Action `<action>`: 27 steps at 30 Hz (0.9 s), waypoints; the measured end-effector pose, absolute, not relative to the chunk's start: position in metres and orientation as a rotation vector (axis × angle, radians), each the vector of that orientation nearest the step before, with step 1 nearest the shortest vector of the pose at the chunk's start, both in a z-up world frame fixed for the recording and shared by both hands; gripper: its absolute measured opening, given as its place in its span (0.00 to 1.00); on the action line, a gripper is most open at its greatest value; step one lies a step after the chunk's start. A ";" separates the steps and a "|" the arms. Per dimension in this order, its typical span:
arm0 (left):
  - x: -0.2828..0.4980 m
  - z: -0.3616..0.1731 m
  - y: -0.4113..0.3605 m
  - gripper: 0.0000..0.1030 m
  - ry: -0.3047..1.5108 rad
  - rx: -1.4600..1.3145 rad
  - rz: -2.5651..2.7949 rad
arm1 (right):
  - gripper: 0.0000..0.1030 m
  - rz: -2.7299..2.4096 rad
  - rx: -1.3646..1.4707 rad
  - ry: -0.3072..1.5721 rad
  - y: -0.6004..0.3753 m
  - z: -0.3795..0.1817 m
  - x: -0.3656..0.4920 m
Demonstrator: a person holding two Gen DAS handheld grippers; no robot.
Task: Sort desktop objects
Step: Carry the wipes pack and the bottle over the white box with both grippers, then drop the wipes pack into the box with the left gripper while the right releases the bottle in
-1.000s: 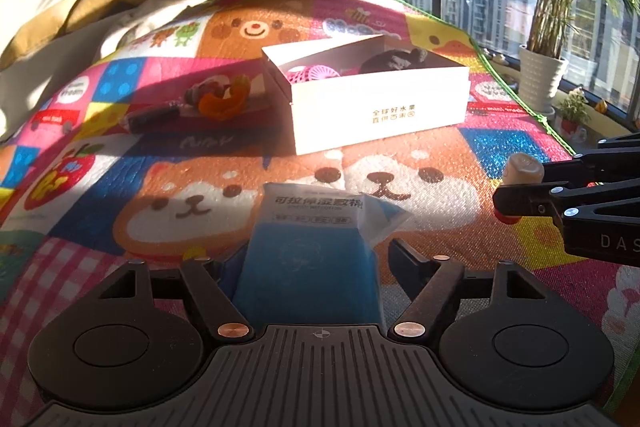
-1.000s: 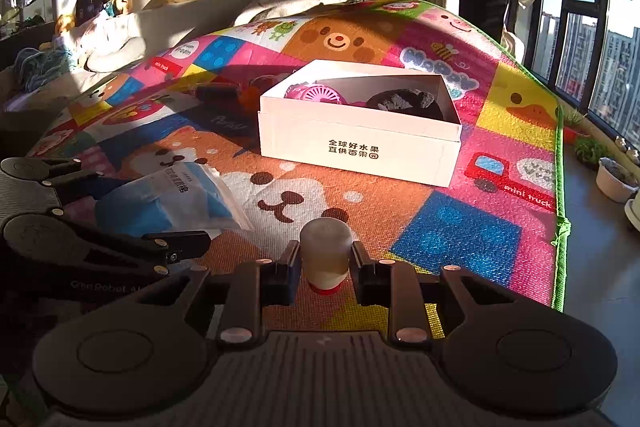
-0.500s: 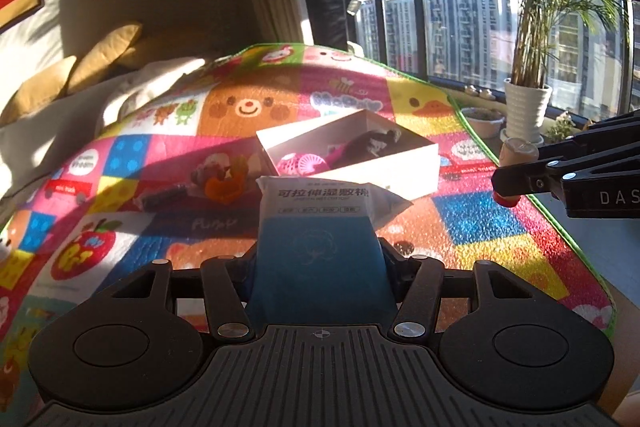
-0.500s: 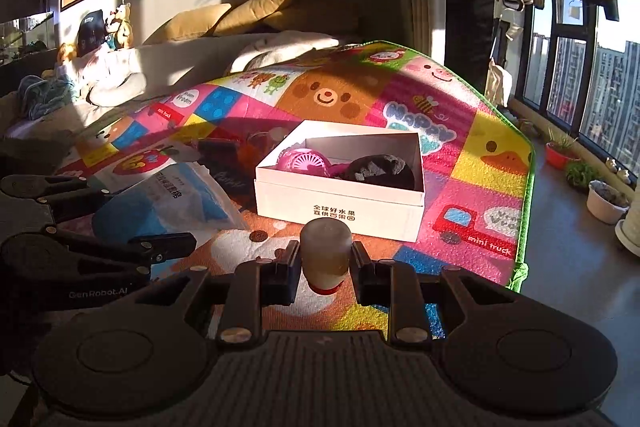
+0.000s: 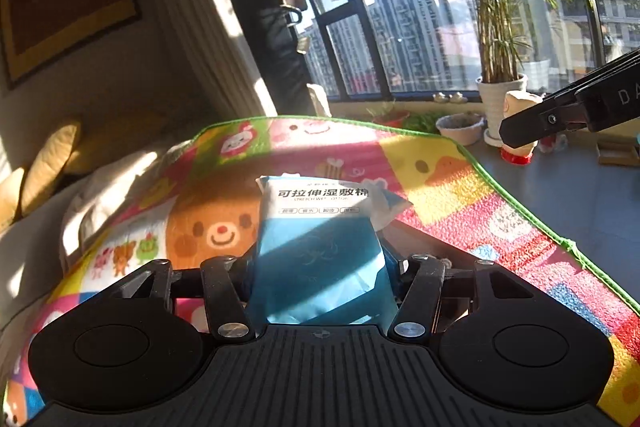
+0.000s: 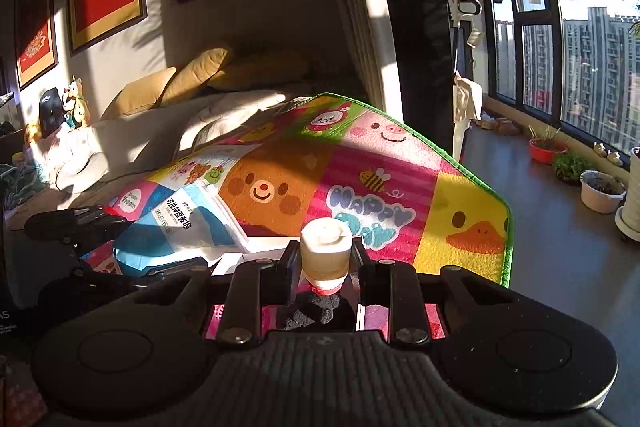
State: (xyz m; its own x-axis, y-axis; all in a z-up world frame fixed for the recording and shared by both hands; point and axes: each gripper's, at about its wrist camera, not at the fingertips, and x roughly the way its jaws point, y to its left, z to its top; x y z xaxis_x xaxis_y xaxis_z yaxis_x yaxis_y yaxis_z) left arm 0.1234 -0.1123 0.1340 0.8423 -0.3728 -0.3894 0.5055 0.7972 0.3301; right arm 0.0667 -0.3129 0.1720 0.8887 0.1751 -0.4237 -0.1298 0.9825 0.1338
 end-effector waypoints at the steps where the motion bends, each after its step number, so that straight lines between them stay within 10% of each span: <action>1: 0.139 0.130 -0.118 0.61 0.306 0.466 -0.510 | 0.25 0.153 0.106 0.456 -0.315 0.169 0.076; 5: 0.187 0.100 -0.133 0.89 0.319 0.596 -0.556 | 0.25 0.132 0.111 0.499 -0.316 0.152 0.117; 27: 0.087 0.037 0.036 1.00 0.562 -0.129 -0.261 | 0.33 0.136 0.038 0.671 -0.236 0.108 0.203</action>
